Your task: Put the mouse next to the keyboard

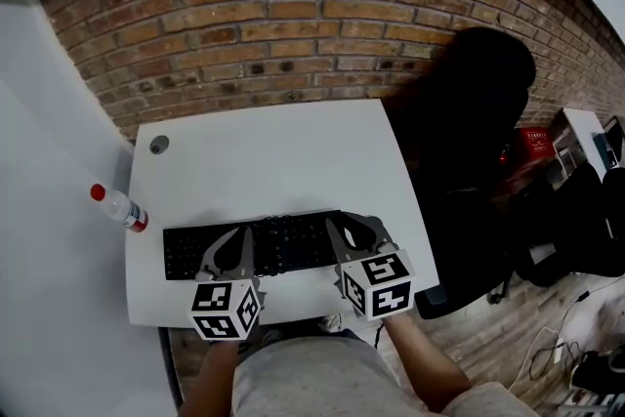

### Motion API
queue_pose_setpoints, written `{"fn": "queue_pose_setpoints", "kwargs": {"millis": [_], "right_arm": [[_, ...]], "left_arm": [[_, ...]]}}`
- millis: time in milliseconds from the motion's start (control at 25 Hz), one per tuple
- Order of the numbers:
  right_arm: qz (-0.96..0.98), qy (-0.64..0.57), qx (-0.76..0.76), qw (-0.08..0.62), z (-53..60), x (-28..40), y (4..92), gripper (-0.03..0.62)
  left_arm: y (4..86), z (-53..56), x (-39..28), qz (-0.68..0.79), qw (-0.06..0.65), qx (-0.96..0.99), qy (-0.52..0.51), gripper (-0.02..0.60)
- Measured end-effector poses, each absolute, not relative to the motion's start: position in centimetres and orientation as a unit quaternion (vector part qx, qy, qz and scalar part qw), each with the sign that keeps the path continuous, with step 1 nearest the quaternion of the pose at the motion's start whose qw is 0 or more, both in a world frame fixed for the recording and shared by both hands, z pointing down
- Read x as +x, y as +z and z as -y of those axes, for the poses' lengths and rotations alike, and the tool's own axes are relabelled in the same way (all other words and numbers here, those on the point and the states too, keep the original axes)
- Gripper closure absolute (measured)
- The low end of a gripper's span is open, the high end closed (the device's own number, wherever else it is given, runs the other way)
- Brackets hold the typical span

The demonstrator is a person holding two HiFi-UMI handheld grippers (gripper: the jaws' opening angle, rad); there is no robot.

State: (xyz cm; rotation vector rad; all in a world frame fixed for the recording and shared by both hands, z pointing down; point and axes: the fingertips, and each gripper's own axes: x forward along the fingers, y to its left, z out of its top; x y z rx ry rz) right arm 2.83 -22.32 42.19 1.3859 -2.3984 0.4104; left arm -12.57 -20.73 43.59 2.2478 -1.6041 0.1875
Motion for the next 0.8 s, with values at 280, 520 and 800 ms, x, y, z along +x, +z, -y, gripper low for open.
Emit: {"fn": "queue_pose_setpoints", "kwargs": {"millis": [280,520,800], "right_arm": [[0.849,0.129,0.488,0.158,22.1,2.6,40.9,0.579],[0.851,0.129,0.484,0.157,22.0,2.6,40.9,0.585],[0.854,0.131,0.478,0.159,22.0,2.5,41.1,0.585]], "left_arm": [[43.4,20.4,-13.0,0.576,0.179,0.795,0.066,0.589],[43.3,20.2,-12.9,0.576,0.177,0.796,0.066,0.589],[43.4,20.2,-12.7,0.575,0.179,0.796,0.068,0.589]]}}
